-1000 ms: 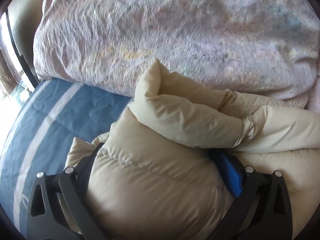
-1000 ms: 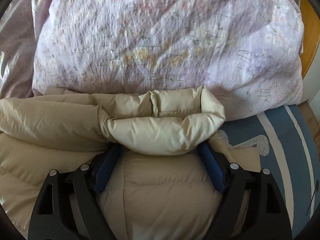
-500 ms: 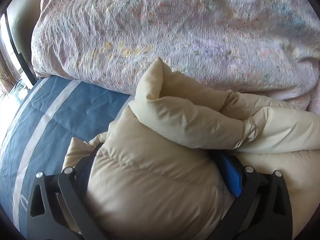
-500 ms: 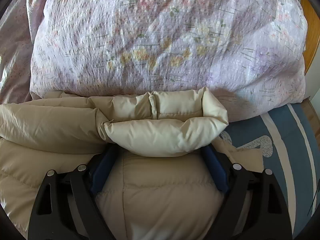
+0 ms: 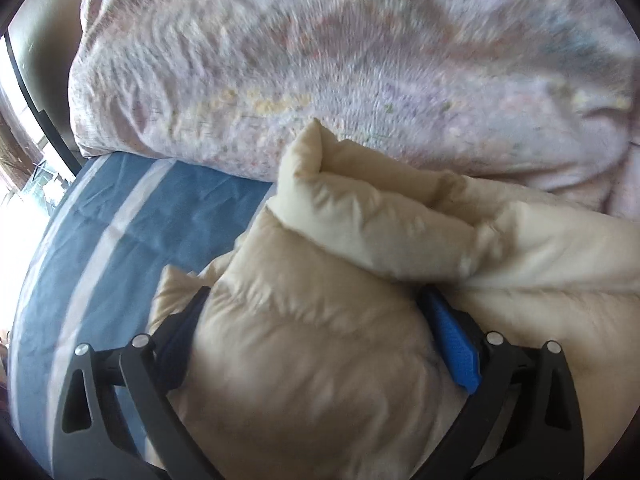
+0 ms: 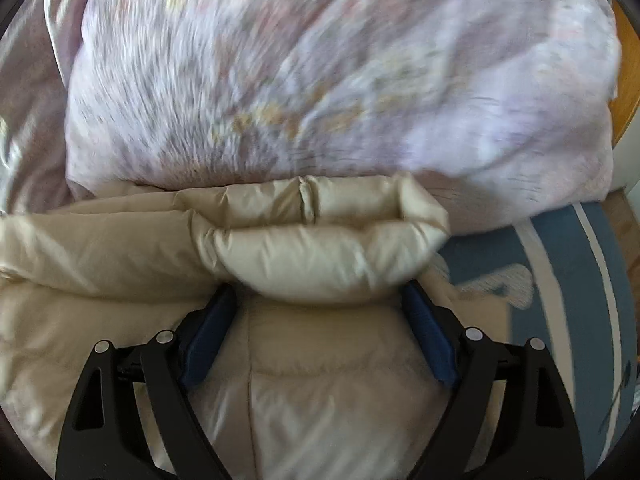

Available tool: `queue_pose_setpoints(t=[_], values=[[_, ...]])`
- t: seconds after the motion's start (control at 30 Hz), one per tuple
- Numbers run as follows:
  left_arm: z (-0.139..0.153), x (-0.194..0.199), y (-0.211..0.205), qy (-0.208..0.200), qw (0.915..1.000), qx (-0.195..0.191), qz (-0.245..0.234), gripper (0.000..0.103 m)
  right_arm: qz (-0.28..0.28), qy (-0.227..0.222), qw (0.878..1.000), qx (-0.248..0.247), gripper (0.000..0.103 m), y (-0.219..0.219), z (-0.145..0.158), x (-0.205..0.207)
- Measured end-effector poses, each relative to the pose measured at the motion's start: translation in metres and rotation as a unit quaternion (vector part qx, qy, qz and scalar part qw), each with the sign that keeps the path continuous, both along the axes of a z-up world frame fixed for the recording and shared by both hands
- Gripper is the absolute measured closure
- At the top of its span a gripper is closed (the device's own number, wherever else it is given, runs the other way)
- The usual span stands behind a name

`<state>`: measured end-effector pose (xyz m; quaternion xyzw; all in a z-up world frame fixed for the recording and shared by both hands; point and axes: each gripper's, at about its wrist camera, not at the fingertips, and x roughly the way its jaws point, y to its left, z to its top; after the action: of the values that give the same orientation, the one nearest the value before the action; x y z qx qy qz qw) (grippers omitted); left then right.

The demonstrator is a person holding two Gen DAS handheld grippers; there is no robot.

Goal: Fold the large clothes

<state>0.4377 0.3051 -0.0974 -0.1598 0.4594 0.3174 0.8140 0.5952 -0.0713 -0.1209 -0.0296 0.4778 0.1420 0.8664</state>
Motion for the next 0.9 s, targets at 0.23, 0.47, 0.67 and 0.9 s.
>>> queue_pose_setpoints(t=[0.23, 0.47, 0.67, 0.9], values=[[0.033, -0.080, 0.005, -0.008, 0.9997, -0.006, -0.023, 0.004, -0.039, 0.020, 0.998, 0.055, 0.017, -0.077, 0.030, -0.026], [0.013, -0.147, 0.016, -0.009, 0.9961, -0.086, 0.016, 0.004, -0.070, 0.124, 0.979, 0.145, 0.017, -0.132, -0.004, -0.052], [-0.005, -0.170, -0.004, -0.048, 0.9819, -0.178, 0.045, 0.021, -0.085, 0.186, 0.956, 0.211, 0.017, -0.143, -0.033, -0.067], [-0.011, -0.183, -0.015, -0.099, 0.9618, -0.240, 0.087, 0.053, -0.105, 0.192, 0.944, 0.245, 0.054, -0.138, -0.034, -0.085]])
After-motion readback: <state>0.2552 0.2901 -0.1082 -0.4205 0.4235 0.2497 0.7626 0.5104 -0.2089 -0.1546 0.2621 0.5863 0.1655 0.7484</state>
